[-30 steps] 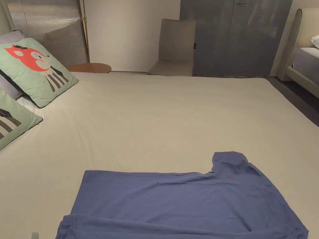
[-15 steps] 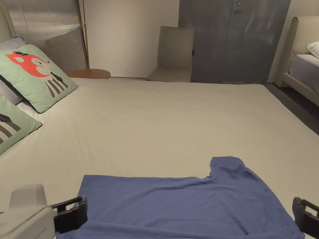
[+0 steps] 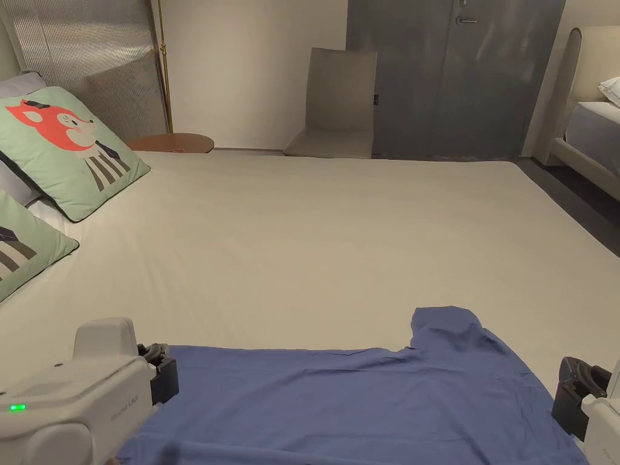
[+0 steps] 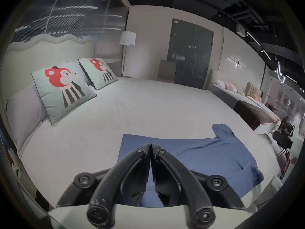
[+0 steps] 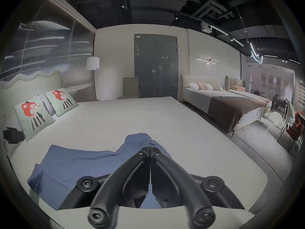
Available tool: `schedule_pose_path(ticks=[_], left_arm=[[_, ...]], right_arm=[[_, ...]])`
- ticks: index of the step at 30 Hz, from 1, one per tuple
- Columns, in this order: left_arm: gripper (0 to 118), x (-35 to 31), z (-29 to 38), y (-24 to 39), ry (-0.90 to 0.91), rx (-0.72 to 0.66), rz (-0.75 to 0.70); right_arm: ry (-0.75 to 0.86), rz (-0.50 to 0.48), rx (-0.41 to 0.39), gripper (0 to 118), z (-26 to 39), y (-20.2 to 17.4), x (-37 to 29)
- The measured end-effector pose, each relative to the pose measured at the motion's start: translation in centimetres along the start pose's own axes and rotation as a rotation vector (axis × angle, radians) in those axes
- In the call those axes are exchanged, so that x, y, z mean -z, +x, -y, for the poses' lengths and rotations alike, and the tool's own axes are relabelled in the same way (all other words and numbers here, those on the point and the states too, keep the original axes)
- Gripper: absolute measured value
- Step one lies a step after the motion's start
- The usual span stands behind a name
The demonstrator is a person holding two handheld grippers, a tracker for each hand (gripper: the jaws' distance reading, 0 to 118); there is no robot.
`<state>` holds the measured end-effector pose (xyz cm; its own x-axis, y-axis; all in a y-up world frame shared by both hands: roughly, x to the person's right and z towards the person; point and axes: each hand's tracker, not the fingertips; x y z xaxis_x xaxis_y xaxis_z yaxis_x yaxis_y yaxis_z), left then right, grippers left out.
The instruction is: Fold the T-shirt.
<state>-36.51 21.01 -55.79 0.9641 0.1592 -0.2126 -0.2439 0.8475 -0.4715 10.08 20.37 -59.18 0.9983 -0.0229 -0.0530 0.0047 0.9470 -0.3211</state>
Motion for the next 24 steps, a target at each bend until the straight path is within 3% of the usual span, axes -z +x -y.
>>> schedule_pose_path(ticks=[6, 7, 8, 9, 10, 11, 13, 18, 19, 21, 23, 24], left_arm=[[4, 8.6, -3.9, -2.6, -0.172, 0.02, -0.023], [16, 10.2, -4.3, -3.2, -0.2, 0.01, -0.019], [42, 12.1, -4.7, -3.8, -0.244, -0.002, -0.032], [80, 14.1, -4.9, -4.4, -0.291, -0.006, -0.048], [102, 15.3, -5.0, -4.7, -0.33, -0.016, -0.066], [111, 17.4, -4.8, -5.2, -0.379, -0.014, -0.105], [106, 19.7, -4.3, -5.7, -0.409, -0.006, -0.173], [103, 22.5, -2.2, -5.4, -0.535, -0.053, -0.153], [97, 22.6, -1.9, -5.3, -0.529, -0.054, -0.154], [68, 22.4, -1.4, -4.8, -0.521, -0.055, -0.161], [65, 23.2, -1.4, -5.9, -0.503, -0.056, -0.165], [53, 22.9, -1.5, -5.7, -0.497, -0.047, -0.158]], right_arm=[[-0.041, -0.008, -0.003, 1, 0.5, -0.3, 2.8], [-0.049, -0.014, -0.004, 1, 0.5, -0.5, 3.0], [-0.06, -0.014, -0.004, 1, 0.6, -0.6, 3.6], [-0.074, -0.015, -0.004, 1, 0.7, -0.8, 4.2], [-0.084, -0.018, -0.007, 1, 0.9, -0.9, 4.6], [-0.092, -0.023, -0.013, 1, 1.0, -1.1, 5.1], [-0.108, -0.026, -0.03, 1, 1.3, -1.2, 5.8], [-0.152, -0.016, -0.046, 1, 1.7, -0.9, 7.8], [-0.16, -0.015, -0.045, 1, 1.8, -0.8, 8.2], [-0.175, -0.011, -0.045, 1, 1.9, -0.5, 8.8], [-0.205, -0.011, -0.062, 1, 1.9, -0.1, 9.9], [-0.236, -0.009, -0.07, 11, 1.8, 0.2, 10.7]])
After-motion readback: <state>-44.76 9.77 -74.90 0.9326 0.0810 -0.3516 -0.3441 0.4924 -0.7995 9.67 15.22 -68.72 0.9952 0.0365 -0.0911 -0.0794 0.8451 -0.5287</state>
